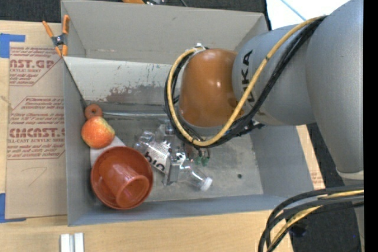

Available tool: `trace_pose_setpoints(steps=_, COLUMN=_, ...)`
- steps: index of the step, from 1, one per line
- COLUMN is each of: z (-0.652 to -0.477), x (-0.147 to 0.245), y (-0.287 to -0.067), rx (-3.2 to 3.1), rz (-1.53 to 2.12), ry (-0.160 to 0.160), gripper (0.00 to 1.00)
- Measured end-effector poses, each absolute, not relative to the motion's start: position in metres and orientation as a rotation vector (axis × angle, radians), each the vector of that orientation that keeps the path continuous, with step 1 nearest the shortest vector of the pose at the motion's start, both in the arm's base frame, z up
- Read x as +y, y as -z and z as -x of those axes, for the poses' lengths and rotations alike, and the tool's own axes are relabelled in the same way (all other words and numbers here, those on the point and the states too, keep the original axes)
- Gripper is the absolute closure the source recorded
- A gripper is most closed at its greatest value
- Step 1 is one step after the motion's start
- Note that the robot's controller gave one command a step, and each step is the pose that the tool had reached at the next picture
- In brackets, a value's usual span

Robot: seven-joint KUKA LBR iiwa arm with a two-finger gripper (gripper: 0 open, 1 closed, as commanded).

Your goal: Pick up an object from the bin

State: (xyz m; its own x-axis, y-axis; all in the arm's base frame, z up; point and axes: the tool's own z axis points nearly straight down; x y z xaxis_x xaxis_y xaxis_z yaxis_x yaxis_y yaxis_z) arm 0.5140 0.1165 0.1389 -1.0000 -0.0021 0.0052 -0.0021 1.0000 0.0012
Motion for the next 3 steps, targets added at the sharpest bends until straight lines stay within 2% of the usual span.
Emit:
trace_pose_setpoints(steps=1, z=-0.516, x=0.116, y=-0.144, rx=-3.143, rz=-0.001, ry=0.003, gripper=0.0)
trace_pose_setpoints(steps=2, z=-0.546, x=0.11, y=-0.069, rx=-3.13, rz=0.277, ry=0.005, gripper=0.0)
trace_pose_setpoints(steps=3, z=-0.544, x=0.111, y=-0.07, rx=-3.121, rz=0.373, ry=0.008, gripper=0.0)
